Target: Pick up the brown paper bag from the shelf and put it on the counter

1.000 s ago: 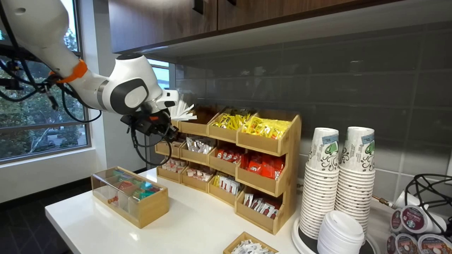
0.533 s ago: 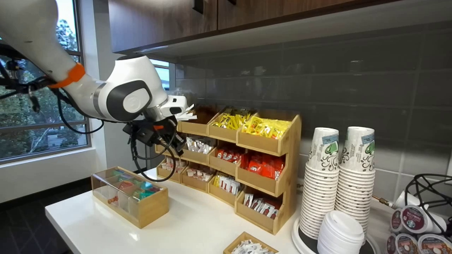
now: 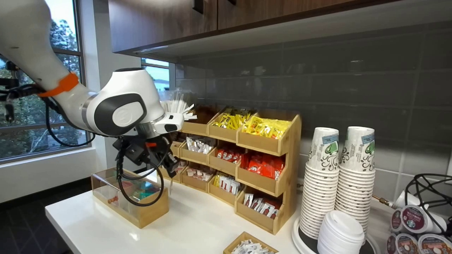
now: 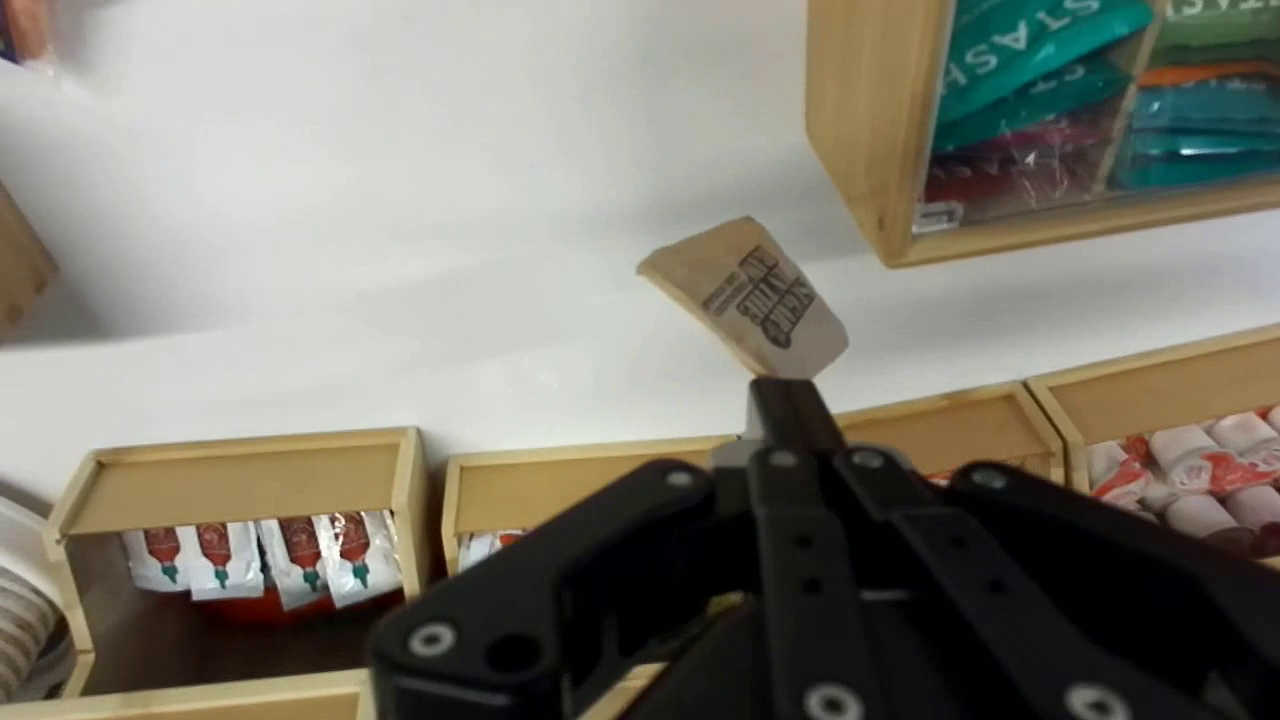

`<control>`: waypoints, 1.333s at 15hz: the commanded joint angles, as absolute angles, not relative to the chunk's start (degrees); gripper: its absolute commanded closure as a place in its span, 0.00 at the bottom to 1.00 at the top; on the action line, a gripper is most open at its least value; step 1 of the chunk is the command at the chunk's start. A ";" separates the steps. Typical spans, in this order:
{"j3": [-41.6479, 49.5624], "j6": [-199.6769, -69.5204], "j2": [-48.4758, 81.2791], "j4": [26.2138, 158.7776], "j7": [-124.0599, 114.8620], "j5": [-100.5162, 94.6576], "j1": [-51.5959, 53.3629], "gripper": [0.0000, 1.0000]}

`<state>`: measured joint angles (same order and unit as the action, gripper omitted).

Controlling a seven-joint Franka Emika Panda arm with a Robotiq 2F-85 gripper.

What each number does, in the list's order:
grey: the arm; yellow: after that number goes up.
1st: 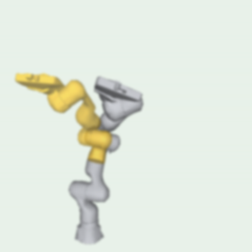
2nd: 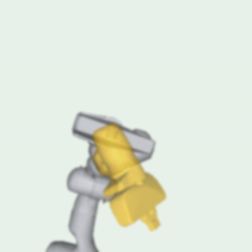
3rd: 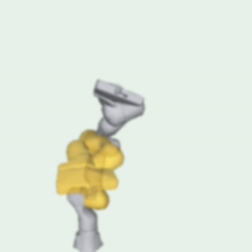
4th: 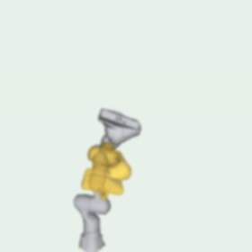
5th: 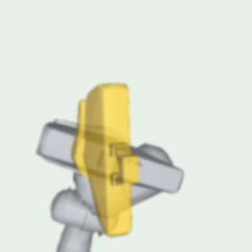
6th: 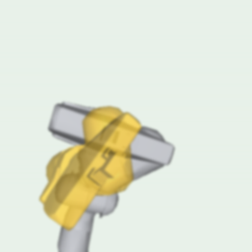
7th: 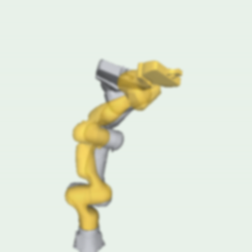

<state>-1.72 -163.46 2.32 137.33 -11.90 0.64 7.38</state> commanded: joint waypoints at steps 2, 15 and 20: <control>-1.98 -160.03 -0.65 140.53 -11.92 0.33 5.41 1.00; -0.62 -157.56 -2.38 143.01 -20.22 -7.20 0.90 0.44; -0.74 -157.51 -3.17 143.42 -23.24 -8.38 0.46 0.07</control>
